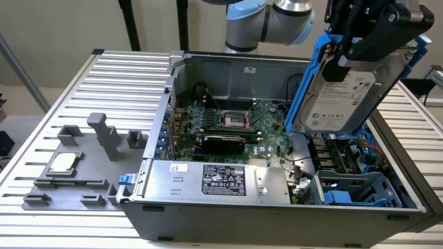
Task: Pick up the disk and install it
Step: 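Pick up the disk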
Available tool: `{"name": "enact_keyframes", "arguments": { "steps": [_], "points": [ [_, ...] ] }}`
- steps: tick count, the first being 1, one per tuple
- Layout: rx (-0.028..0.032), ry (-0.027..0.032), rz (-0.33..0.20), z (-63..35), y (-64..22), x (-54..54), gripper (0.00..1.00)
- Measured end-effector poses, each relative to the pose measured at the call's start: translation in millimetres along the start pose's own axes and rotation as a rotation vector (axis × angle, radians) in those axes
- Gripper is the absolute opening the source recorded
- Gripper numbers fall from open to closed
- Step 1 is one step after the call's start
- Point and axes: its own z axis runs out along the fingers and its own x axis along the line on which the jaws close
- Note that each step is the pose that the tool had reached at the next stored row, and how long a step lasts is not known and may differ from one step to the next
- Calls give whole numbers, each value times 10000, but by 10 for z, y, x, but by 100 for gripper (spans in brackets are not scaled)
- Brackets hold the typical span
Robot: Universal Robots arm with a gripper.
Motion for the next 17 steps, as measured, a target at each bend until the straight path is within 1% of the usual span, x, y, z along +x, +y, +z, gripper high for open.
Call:
{"name": "enact_keyframes", "arguments": {
  "steps": [17],
  "points": [
    [0, 1, 0, -32, -456, 392, 32]
  ]
}}
